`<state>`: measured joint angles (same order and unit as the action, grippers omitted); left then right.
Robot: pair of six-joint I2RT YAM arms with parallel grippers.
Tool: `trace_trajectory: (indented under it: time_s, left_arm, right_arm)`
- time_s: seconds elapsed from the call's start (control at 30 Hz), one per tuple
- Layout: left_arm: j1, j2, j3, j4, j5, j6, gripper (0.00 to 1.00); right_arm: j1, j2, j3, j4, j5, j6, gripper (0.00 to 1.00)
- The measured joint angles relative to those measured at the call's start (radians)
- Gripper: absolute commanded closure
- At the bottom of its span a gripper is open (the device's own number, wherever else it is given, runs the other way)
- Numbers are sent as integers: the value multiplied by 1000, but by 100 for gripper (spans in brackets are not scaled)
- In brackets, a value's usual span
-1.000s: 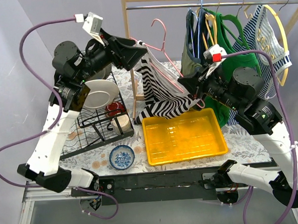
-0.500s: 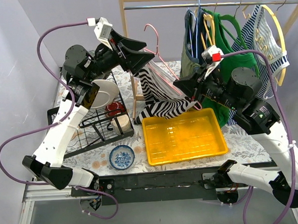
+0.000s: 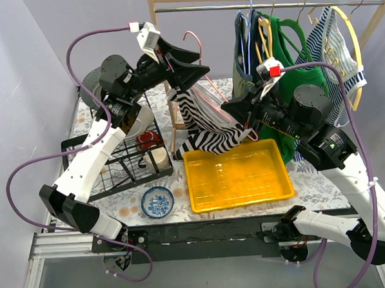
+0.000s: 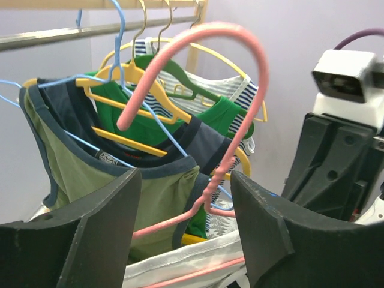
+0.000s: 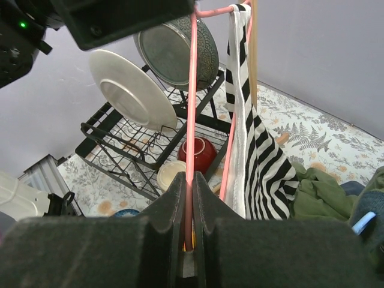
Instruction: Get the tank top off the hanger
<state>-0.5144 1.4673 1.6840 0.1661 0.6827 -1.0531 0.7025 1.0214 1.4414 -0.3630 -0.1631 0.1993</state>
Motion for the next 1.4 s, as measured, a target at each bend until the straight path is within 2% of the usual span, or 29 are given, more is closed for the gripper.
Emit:
trace_trajectory:
  time_s: [0.13, 0.27, 0.37, 0.47, 0.67, 0.8, 0.83, 0.9, 0.93, 1.03, 1.17, 1.27, 1.3, 1.4]
  left_arm:
    - [-23, 37, 0, -2, -20, 11, 53]
    - [-32, 41, 1, 0, -36, 21, 54]
    - [-35, 43, 14, -1, -41, 21, 54]
    - [-41, 44, 27, 1, -46, 21, 44]
    - [-66, 48, 37, 20, -48, 17, 47]
    - [-84, 61, 37, 26, -53, 17, 58]
    - [-87, 65, 37, 28, -55, 17, 67]
    - [-95, 74, 37, 29, -60, 14, 77]
    - [-98, 78, 37, 30, -64, 16, 87]
    - [-105, 83, 37, 27, -75, 24, 98]
    - [-108, 85, 53, 2, -71, 28, 100]
    - [-121, 102, 101, -21, -71, 24, 100]
    - [-125, 107, 116, -29, -69, 23, 100]
    - [-124, 119, 148, -41, -72, 13, 100]
  right_arm:
    - [0, 1, 0, -1, 13, 3, 99]
    - [0, -3, -1, -4, 51, 6, 99]
    - [0, -24, -23, 0, 75, 7, 99]
    - [0, -46, -43, 0, 87, 7, 99]
    - [0, -69, -56, 0, 103, 8, 99]
    - [0, -78, -64, 0, 105, 9, 99]
    - [0, -78, -64, 0, 105, 9, 99]
    - [0, -78, -64, 0, 104, 11, 99]
    - [0, -78, -64, 0, 104, 11, 99]
    - [0, -80, -66, -2, 108, 14, 99]
    - [0, -102, -69, 3, 132, 16, 97]
    - [2, -121, -69, 4, 153, 14, 76]
    - [3, -127, -67, 3, 157, 13, 62]
    - [3, -137, -42, -13, 164, 15, 31]
